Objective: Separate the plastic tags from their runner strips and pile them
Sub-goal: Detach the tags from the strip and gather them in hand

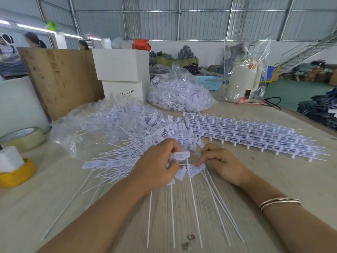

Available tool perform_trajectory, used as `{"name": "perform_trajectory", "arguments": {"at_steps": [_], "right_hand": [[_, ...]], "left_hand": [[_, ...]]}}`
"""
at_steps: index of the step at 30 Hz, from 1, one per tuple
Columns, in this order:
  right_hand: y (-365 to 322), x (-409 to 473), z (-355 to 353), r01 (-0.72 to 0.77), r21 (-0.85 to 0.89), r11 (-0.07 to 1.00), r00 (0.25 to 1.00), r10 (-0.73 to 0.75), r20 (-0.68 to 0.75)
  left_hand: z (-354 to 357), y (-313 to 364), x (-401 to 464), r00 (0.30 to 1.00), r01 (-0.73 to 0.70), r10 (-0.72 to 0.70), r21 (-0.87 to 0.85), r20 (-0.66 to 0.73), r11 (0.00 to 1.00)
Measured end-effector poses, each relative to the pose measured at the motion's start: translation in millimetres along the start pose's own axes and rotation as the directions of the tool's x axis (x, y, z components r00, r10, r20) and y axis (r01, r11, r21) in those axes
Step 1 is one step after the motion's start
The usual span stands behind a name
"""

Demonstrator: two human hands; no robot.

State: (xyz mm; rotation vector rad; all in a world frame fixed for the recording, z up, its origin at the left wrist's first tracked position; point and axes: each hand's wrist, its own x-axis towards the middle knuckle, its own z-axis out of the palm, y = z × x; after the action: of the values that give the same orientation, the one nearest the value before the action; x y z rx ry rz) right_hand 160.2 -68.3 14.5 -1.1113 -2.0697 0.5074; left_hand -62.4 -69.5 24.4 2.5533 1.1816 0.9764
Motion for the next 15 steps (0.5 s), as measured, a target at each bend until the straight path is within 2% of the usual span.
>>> {"name": "perform_trajectory", "arguments": {"at_steps": [3, 6, 8, 12, 15], "right_hand": [[-6, 0, -1, 0.136, -0.104, 0.985, 0.977, -0.151, -0.152], [-12, 0, 5, 0.277, -0.269, 0.922, 0.944, -0.314, -0.102], [-13, 1, 9, 0.319, -0.350, 0.881, 0.927, -0.367, -0.078], [-9, 1, 9, 0.276, -0.331, 0.903, 0.921, -0.346, -0.177], [-6, -2, 6, 0.191, -0.299, 0.935, 0.920, -0.276, -0.278]], "left_hand": [[-1, 2, 0, 1.000, -0.007, 0.007, -0.003, -0.009, 1.000], [2, 4, 0, 1.000, -0.010, 0.010, -0.019, -0.005, 1.000], [5, 6, -1, 1.000, -0.019, 0.020, -0.071, 0.012, 0.997], [8, 10, -1, 0.999, -0.023, 0.027, -0.120, 0.029, 0.992], [4, 3, 2, 1.000, -0.001, 0.001, -0.019, 0.000, 1.000]]}}
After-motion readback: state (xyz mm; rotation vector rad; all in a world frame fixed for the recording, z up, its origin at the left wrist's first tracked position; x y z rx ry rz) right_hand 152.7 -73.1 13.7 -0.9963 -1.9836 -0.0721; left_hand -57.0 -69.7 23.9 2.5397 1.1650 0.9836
